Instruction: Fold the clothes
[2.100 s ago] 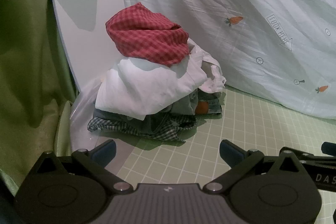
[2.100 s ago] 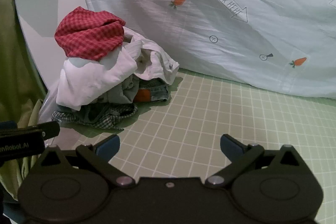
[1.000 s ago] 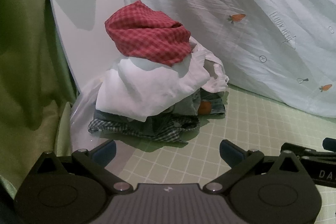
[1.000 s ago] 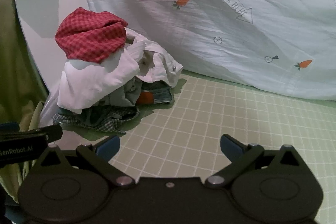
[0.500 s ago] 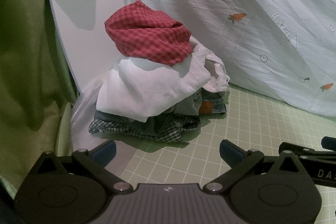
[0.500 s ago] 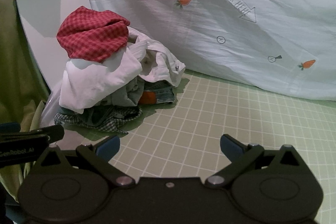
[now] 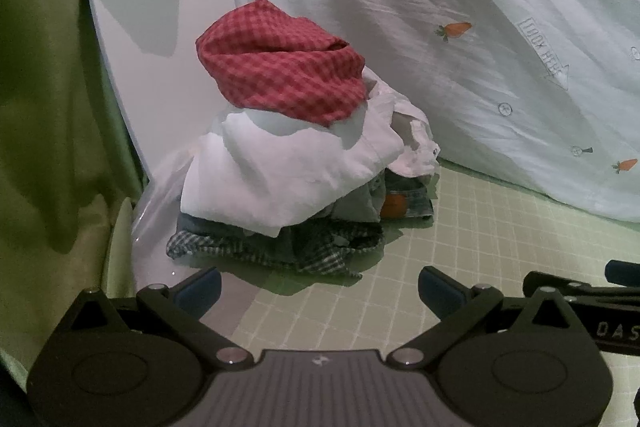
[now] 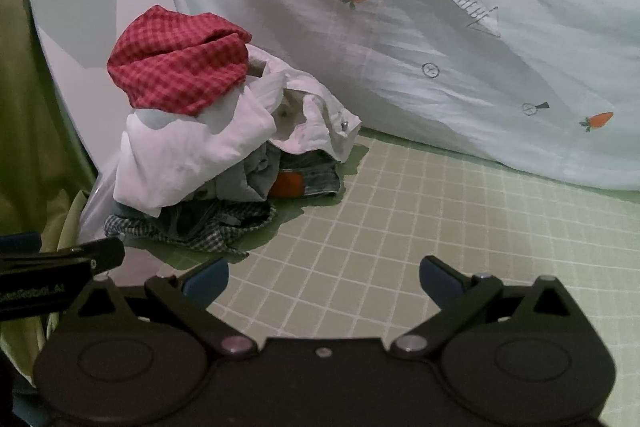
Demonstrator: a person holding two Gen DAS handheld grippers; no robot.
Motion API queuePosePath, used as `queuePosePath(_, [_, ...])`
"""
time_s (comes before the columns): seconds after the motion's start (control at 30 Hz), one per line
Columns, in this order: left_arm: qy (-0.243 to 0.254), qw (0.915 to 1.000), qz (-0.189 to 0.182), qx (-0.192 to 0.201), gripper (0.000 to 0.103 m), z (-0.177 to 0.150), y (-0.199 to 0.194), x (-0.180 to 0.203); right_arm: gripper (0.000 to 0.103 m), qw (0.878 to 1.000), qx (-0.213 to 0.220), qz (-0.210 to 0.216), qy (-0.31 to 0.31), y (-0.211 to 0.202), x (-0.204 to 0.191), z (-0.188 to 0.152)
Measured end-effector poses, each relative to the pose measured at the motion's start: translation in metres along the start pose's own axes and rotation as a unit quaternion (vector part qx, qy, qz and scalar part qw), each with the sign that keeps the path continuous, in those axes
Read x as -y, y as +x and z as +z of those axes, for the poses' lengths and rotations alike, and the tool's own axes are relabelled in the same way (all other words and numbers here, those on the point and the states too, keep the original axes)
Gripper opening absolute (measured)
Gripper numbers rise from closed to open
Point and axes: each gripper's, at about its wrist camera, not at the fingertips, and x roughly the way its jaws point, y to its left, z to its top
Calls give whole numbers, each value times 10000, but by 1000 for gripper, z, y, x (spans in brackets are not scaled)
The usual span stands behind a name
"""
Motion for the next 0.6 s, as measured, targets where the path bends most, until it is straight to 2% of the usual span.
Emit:
queuePosePath(0.2, [-147, 9997, 93, -182, 103, 13, 20, -11, 103, 9999, -82, 68, 93, 25, -6, 16])
queuePosePath(0.33, [-366, 9990, 38, -268, 103, 27, 37, -28, 102, 9996, -94, 268, 66, 48, -19, 36])
queuePosePath(0.57, [-600, 9980, 195, 20, 101, 86, 80, -55, 96, 9977, 77, 648, 161, 97, -46, 95])
queuePosePath(0.6, [-653, 9976, 225, 45, 98, 96, 88, -59, 95, 9972, 111, 713, 218, 104, -50, 105])
